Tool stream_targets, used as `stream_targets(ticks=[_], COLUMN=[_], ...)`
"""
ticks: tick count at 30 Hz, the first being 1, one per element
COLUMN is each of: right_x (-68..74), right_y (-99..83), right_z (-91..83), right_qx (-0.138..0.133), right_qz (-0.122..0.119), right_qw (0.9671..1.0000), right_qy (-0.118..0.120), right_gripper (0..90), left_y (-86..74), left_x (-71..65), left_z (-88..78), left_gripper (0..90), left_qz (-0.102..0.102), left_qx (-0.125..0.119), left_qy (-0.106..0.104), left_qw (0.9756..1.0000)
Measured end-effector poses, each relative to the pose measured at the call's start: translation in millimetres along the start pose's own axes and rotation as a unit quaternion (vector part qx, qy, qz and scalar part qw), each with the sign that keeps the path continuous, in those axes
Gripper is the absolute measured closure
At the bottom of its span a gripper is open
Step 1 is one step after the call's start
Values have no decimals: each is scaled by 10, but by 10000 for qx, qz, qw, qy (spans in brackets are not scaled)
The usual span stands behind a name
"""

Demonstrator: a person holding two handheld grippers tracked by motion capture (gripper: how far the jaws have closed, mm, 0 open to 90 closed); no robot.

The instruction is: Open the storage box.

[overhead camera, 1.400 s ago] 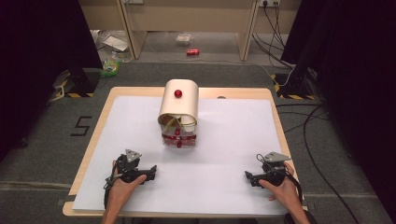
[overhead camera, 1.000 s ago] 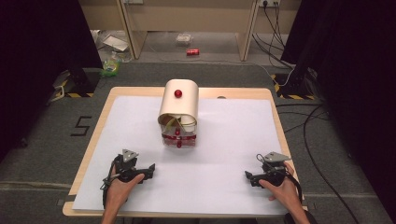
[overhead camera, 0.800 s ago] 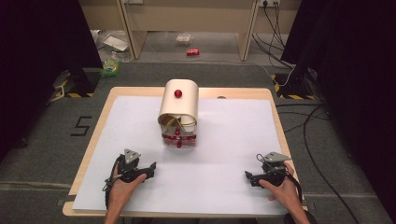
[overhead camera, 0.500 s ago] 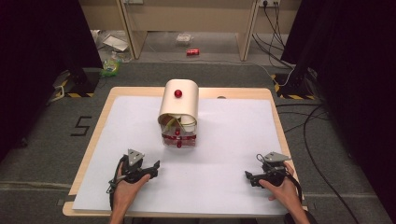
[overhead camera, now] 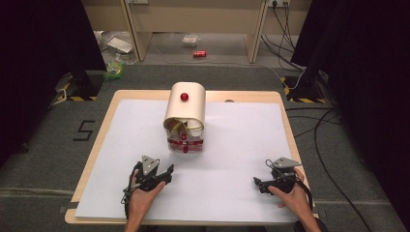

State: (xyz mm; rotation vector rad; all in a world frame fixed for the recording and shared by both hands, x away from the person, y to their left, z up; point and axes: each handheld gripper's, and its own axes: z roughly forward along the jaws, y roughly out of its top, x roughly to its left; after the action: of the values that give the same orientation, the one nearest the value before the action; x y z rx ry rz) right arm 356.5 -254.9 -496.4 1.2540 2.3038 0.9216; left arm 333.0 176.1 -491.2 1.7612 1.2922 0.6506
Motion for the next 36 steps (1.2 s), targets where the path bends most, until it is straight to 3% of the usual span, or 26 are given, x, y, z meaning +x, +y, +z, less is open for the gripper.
stream_targets(ticks=[7,16,22,24,28,36], right_x=[0,-1,-1,-1,-1,-1], right_y=[0,0,0,0,-1,0], right_z=[0,1,1,1,0,1], right_qx=[0,0,-2,-3,-4,-3], right_qz=[1,5,3,2,1,3], right_qw=[10000,10000,10000,10000,10000,10000], right_qy=[-1,3,1,2,1,2], right_gripper=[3,3,3,3,3,3], left_y=[54,130,218,236,234,221], left_x=[-121,-336,-472,-508,-558,-563], left_z=[0,139,210,254,287,341], left_gripper=[449,493,543,568,595,630], left_qz=[-18,59,139,71,216,146], left_qx=[-123,-182,-404,-469,-464,-506], left_qy=[-11,-6,102,124,245,325], left_qw=[9999,9998,9990,9988,9984,9981])
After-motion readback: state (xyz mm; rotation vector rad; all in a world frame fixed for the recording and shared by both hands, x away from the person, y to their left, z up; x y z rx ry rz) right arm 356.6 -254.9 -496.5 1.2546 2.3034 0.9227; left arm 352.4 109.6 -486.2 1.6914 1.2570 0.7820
